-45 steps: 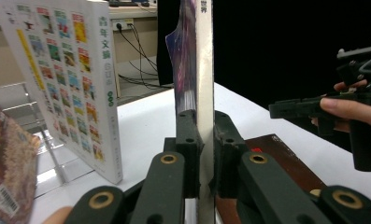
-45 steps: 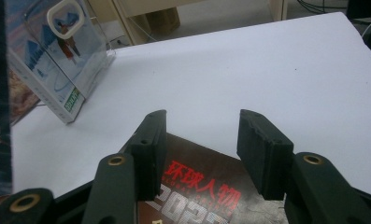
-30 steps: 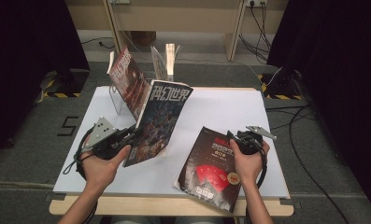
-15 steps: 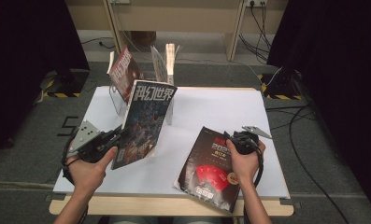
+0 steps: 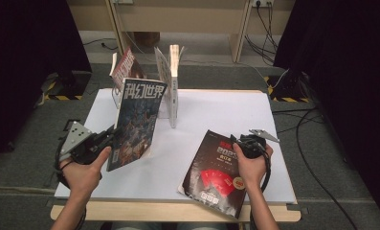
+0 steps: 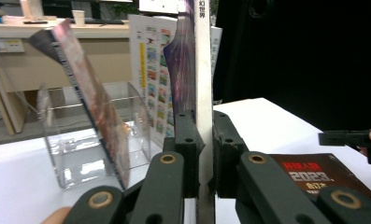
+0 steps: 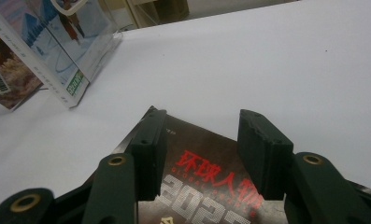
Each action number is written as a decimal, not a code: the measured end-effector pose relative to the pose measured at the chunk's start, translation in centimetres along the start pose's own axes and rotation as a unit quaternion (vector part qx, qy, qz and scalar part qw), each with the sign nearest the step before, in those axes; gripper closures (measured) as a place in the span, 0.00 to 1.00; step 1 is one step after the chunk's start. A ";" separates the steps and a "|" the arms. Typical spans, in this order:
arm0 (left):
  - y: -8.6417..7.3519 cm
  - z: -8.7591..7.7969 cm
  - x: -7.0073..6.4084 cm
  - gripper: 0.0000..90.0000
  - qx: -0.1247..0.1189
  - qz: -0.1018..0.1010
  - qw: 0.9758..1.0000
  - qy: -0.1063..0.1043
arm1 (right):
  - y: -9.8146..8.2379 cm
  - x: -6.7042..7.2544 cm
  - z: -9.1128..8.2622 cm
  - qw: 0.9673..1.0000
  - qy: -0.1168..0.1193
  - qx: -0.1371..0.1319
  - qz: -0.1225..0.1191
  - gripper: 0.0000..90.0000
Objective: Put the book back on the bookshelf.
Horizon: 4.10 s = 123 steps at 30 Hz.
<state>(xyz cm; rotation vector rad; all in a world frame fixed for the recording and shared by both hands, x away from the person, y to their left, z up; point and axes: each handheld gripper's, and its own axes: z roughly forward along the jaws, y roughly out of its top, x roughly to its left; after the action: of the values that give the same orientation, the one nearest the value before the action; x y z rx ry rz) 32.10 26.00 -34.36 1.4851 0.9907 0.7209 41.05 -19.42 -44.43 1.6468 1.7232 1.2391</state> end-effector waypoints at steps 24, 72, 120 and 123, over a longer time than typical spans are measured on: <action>2.0 7.2 4.5 0.92 0.016 -0.032 0.997 0.073 | -0.2 -0.8 -0.3 1.000 -0.005 -0.003 0.007 0.60; -1.9 12.8 7.7 0.88 0.040 -0.033 0.985 0.162 | -1.0 -1.9 -0.5 1.000 -0.007 0.000 0.020 0.60; 0.0 15.8 8.2 0.91 0.113 -0.110 0.981 0.114 | -1.0 -2.2 -0.5 1.000 -0.008 0.008 0.025 0.59; -0.1 15.4 7.9 0.91 0.109 -0.110 0.982 0.109 | -1.0 -2.2 -0.6 1.000 -0.009 0.008 0.028 0.59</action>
<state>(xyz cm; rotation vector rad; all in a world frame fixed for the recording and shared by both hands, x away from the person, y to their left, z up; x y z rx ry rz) 49.15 25.88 -37.66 1.4733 1.4146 0.6394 40.43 -21.57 -45.56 1.7203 1.6910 1.2361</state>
